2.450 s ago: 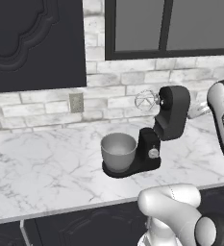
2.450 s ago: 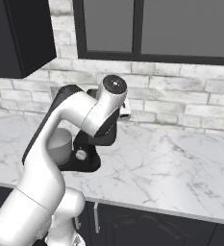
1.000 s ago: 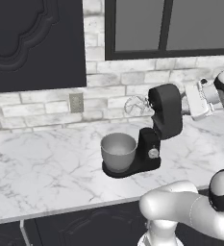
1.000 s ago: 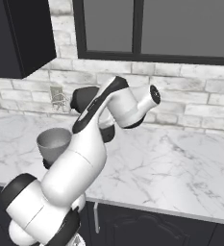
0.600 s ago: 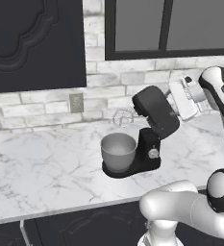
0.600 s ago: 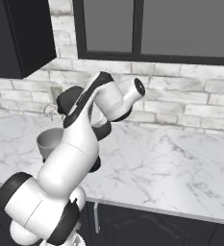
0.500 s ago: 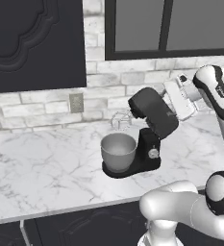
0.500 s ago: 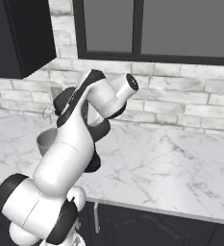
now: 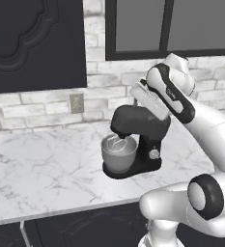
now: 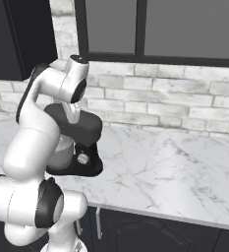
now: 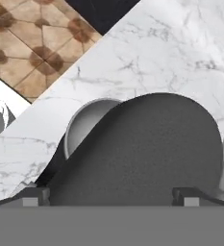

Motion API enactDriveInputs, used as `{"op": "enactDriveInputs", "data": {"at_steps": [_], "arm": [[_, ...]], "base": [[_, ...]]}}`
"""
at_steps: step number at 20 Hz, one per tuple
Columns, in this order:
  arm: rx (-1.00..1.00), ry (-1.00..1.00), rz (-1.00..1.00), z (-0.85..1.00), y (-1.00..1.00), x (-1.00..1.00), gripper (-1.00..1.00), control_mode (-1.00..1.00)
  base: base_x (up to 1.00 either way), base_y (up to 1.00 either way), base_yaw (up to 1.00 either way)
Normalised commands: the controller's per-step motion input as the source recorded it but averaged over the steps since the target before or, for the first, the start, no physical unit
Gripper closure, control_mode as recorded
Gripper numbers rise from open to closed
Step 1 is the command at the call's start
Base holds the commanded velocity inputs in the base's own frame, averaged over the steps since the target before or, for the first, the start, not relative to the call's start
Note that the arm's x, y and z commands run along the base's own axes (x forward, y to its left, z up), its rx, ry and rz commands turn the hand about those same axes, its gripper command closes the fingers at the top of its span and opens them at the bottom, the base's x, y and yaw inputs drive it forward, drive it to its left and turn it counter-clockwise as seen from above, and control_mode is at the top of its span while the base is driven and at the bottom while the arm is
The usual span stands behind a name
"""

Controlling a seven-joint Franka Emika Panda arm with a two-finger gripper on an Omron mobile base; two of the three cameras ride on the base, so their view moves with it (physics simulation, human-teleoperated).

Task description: Close the stand mixer head.

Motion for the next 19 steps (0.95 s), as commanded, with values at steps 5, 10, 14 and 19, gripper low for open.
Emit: {"op": "enactDriveInputs", "data": {"at_steps": [5,10,14,19], "arm": [[-0.21,-0.31,-0.11,0.0,0.63,-0.44,-1.0,-1.0],[0.0,-0.05,-0.03,0.0,0.01,-0.18,-1.0,-1.0],[0.0,0.0,0.0,0.0,0.0,0.0,-1.0,-1.0],[0.0,0.0,0.0,0.0,0.0,0.0,-1.0,-1.0]], "base": [[0.0,0.0,0.0],[0.0,0.0,0.0],[0.0,0.0,0.0],[0.0,0.0,0.0]]}}
